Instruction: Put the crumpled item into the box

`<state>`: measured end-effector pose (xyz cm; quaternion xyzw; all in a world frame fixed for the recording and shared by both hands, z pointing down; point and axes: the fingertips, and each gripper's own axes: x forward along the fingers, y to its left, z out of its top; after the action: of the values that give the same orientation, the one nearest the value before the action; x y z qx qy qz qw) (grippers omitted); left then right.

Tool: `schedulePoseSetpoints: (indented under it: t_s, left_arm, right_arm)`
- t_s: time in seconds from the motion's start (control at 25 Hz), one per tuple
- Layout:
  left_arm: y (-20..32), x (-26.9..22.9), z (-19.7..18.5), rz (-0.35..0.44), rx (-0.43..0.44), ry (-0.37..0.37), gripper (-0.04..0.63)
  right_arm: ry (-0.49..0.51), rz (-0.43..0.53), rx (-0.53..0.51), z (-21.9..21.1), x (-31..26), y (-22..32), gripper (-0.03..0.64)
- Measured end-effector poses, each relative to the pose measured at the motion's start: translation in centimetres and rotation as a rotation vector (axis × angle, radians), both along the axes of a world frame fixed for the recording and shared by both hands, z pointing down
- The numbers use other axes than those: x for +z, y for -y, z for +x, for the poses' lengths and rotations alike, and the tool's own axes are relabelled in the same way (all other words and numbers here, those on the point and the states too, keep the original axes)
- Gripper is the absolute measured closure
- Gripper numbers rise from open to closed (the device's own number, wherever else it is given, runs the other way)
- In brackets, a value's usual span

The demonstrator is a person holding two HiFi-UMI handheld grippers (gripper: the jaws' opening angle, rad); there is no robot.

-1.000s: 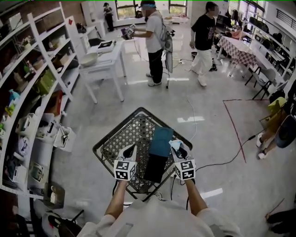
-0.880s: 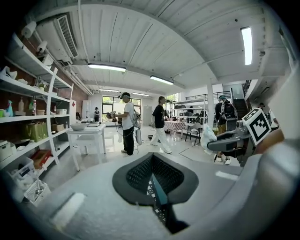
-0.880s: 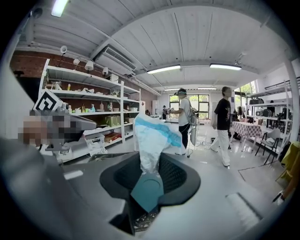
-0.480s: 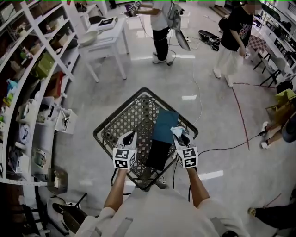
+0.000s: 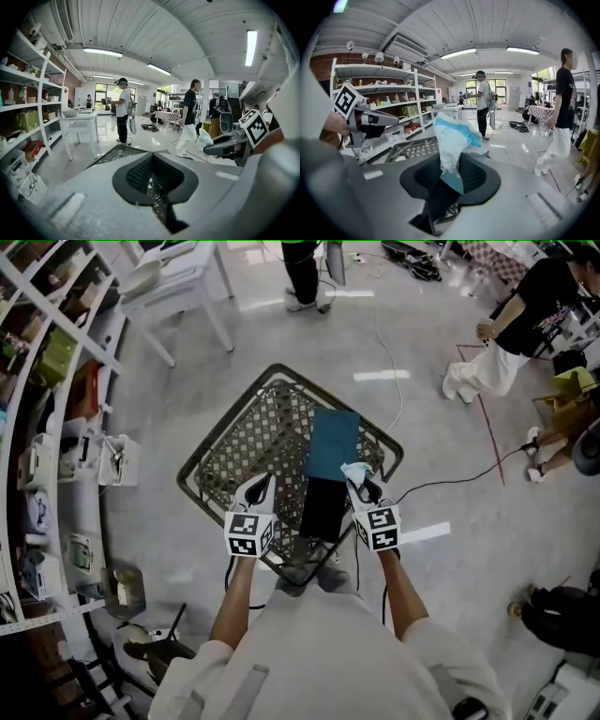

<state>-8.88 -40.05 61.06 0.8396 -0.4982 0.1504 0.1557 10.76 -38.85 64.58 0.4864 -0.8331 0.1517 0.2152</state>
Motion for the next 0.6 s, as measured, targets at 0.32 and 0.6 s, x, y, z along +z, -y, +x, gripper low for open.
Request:
schedulePoseSetpoints:
  t_s: [0.32, 0.6]
  left_arm:
    - [-1.7, 3.4, 0.4, -0.070, 0.037, -0.014, 0.589]
    - [-3.5, 6.6, 0.1, -0.126, 0.040, -0.030, 0.589]
  right_arm:
    - [-0.012, -0.085, 0.012, -1.0, 3.4, -3.0, 0.514]
    - [-0.028, -0.144, -0.001, -2.0, 6.3, -5.1, 0.514]
